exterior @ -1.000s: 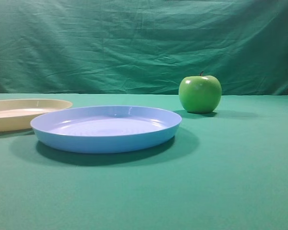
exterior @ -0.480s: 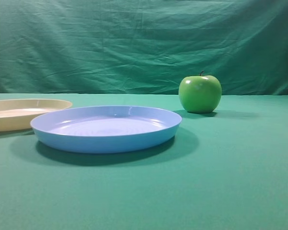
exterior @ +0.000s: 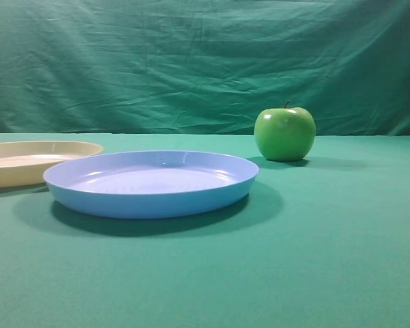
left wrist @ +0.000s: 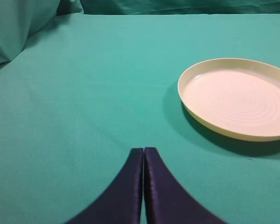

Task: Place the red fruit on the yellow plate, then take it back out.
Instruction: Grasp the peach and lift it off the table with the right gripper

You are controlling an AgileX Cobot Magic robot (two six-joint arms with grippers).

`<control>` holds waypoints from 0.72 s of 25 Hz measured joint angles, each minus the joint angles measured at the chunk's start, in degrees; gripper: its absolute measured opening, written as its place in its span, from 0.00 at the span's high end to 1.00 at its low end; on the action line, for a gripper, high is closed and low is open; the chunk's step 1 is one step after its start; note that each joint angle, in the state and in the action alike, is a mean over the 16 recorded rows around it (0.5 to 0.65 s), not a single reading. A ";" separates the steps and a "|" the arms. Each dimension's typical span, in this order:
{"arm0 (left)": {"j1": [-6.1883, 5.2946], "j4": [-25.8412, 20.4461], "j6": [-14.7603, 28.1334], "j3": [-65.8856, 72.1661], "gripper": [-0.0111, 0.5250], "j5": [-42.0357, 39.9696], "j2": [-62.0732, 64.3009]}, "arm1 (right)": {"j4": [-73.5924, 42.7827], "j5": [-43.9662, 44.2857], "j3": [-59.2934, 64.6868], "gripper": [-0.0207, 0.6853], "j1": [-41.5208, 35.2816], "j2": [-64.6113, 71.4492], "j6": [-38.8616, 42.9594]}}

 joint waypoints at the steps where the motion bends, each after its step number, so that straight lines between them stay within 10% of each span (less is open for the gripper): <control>1: 0.00 0.00 0.00 0.00 0.98 0.00 0.00 | -0.78 -0.66 -0.33 0.78 0.59 0.98 0.32; 12: 0.00 0.00 0.00 0.00 0.98 0.00 0.00 | -4.04 -7.47 -1.54 0.16 1.75 9.89 0.70; 18: 0.00 0.00 0.00 0.00 0.98 0.00 0.00 | -5.14 -11.47 -1.60 0.03 1.37 14.82 0.94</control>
